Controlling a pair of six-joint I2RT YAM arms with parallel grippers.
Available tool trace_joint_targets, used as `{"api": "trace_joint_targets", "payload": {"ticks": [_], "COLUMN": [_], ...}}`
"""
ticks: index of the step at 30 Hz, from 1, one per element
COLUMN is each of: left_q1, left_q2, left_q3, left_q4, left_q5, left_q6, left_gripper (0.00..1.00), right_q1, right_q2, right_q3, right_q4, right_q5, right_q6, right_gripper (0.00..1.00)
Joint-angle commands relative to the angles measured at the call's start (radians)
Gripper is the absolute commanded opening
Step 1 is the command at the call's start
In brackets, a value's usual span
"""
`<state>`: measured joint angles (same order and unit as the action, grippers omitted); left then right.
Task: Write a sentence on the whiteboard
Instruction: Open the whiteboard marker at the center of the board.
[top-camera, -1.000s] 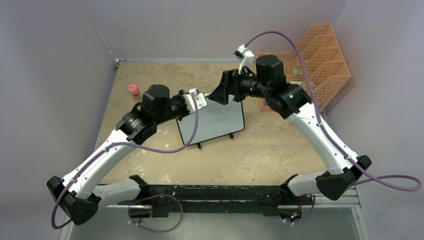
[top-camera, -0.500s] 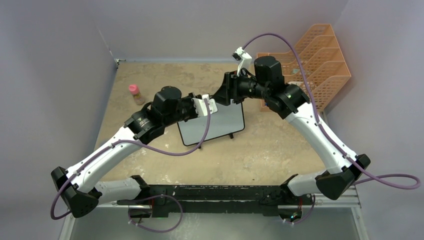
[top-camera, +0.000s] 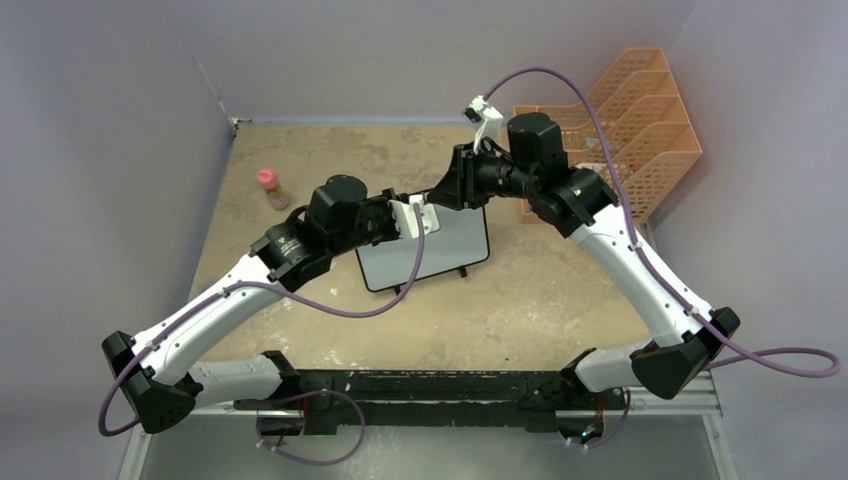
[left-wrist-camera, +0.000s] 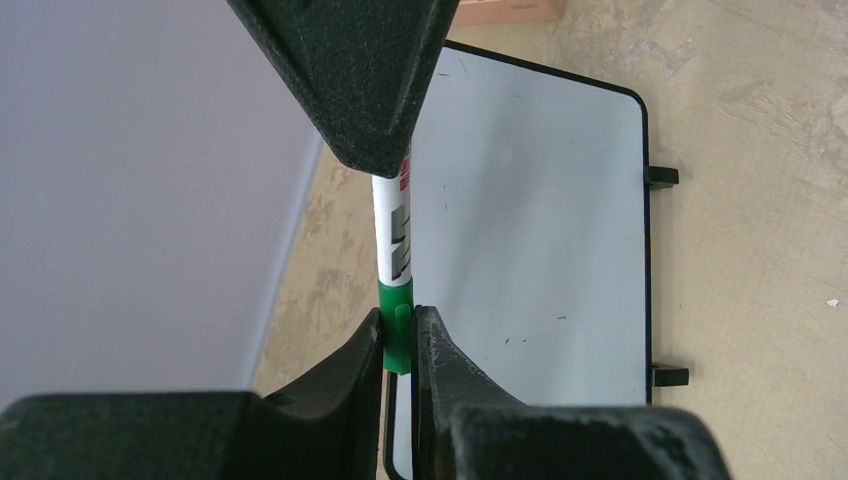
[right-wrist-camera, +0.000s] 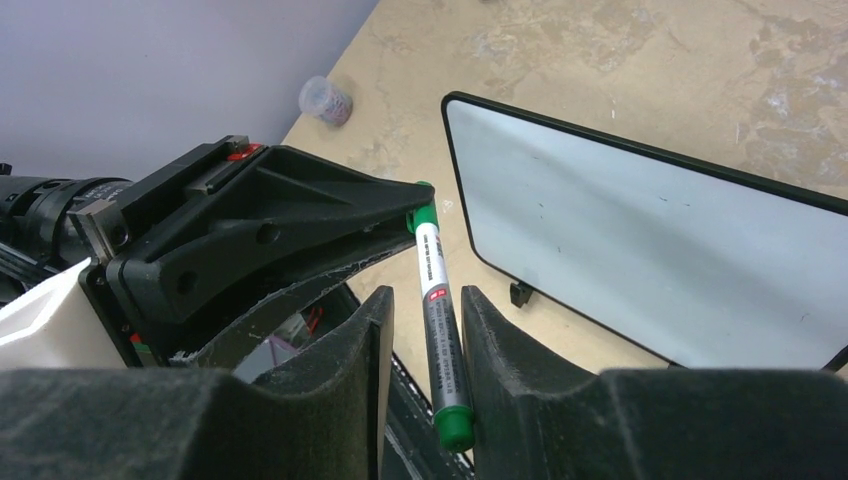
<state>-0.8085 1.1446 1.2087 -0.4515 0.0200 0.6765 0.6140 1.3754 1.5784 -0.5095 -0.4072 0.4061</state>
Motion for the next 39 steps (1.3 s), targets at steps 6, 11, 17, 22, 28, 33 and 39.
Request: {"api": "trace_joint_targets", "payload": {"ticks": [6, 11, 17, 22, 28, 33, 39], "left_q1": [-0.026, -0.03, -0.03, -0.031, -0.031, -0.031, -0.001], "left_q2": [-0.003, 0.0, 0.01, 0.014, 0.014, 0.002, -0.015], "left_q3": [0.052, 0.054, 0.057, 0.056, 0.043, -0.023, -0.102], "left_q4": [0.0, -0.001, -0.001, 0.005, 0.008, 0.039, 0.081], "left_q5": [-0.009, -0.017, -0.017, -0.018, -0.051, -0.127, -0.176], "left_q6": [0.039, 0.055, 0.066, 0.075, 0.085, 0.113, 0.146], "left_gripper": [0.0, 0.0, 0.0, 0.0, 0.0, 0.0, 0.0], "right_q1": [-0.004, -0.004, -0.004, -0.003, -0.004, -0.005, -0.009], "right_q2": [0.002, 0.004, 0.007, 0.009, 0.01, 0.002, -0.025], "right_q3": [0.015, 0.018, 0.021, 0.024, 0.035, 0.048, 0.057], "right_q4": [-0.007, -0.023, -0.045, -0.056, -0.07, -0.085, -0.104], "right_q5": [-0.026, -0.044, -0.062, -0.061, -0.047, -0.035, -0.042], "right_q6": [-0.021, -0.037, -0.056, -0.065, -0.083, -0.095, -0.107], "right_gripper": [0.25, 0.21, 0.2, 0.12, 0.0, 0.0, 0.0]}}
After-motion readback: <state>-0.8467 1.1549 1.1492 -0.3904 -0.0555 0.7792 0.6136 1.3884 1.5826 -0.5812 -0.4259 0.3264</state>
